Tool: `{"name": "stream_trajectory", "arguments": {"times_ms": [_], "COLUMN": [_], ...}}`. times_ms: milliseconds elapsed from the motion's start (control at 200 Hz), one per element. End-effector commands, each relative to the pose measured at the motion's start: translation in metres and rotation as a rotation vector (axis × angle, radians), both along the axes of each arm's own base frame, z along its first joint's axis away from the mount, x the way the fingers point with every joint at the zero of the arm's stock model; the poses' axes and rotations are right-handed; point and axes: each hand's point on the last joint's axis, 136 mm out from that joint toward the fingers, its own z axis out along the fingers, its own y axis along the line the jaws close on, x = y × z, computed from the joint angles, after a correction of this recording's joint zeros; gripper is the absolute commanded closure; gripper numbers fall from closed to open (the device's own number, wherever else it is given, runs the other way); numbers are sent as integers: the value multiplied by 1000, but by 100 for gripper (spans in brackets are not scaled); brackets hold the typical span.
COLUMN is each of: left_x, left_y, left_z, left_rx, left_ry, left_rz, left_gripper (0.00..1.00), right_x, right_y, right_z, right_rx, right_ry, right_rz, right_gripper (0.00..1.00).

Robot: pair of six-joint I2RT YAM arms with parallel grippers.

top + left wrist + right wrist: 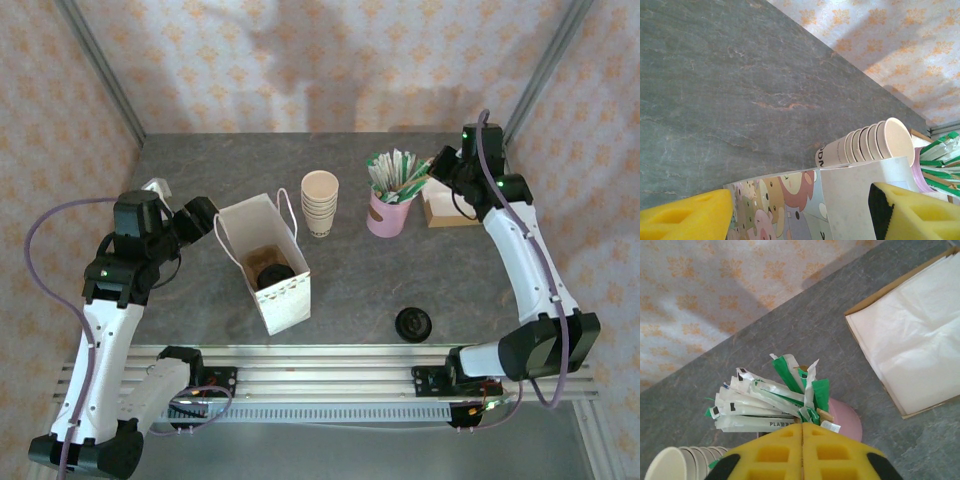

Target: Pack the takeout coffee

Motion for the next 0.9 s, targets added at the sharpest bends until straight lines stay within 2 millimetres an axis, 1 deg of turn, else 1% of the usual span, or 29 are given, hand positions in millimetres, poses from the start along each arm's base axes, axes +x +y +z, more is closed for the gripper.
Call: {"name": "stream_trajectory", "arguments": {"times_ms": [0, 90, 170, 275, 305, 315, 330, 400, 450, 515, 560, 600, 666, 686, 696, 706, 726, 771, 836, 896], "left_x": [-5, -5, -5, -3, -3, -3, -3, -2, -3, -3, -2, -2, -2, -1, -1, -1, -2, -2, -3, -4], "left_y": [0, 1, 1, 2, 2, 2, 3, 3, 4, 6, 7, 6, 6, 6, 6, 5, 6, 5, 6, 7], "left_z": [11, 12, 11, 9, 9, 8, 8, 8, 7, 8, 8, 7, 6, 6, 6, 7, 7, 7, 7, 6], "left_rx": [8, 13, 14, 13, 12, 12, 12, 11, 15, 19, 18, 13, 8, 6, 6, 5, 5, 6, 13, 18], "left_ry": [-26, -27, -27, -24, -24, -22, -21, -21, -20, -23, -25, -24, -27, -26, -26, -27, -26, -25, -24, -20], "left_rz": [2, 4, 3, 9, 11, 13, 16, 18, 23, 34, 39, 39, 40, 42, 41, 40, 42, 40, 42, 46], "left_gripper": [27, 27, 27, 27, 27, 27, 27, 27, 27, 27, 27, 27, 27, 27, 27, 27, 27, 27, 27, 27], "right_x": [-16, -28, -40, -64, -67, -76, -82, -107, -125, -145, -153, -156, -156, -157, -162, -157, -157, -160, -165, -173], "right_y": [-11, -13, -15, -11, -7, -7, -5, 13, 31, 58, 75, 94, 129, 140, 144, 153, 166, 189, 214, 228], "right_z": [45, 66, 88, 130, 140, 150, 159, 193, 214, 232, 236, 233, 222, 218, 219, 212, 207, 203, 202, 205], "right_rx": [-52, -90, -119, -110, -101, -97, -91, -59, -35, -4, 4, -8, -62, -90, -107, -129, -166, -217, -236, -258], "right_ry": [-92, -117, -151, -259, -282, -313, -339, -437, -504, -564, -585, -589, -571, -566, -575, -557, -552, -559, -581, -620], "right_rz": [-5, 11, 29, 64, 81, 85, 96, 195, 279, 405, 470, 542, 653, 690, 710, 725, 761, 819, 882, 918], "right_gripper": [100, 100, 100, 100, 100, 100, 100, 100, 100, 100, 100, 100, 100, 100, 100, 100, 100, 100, 100, 100]}}
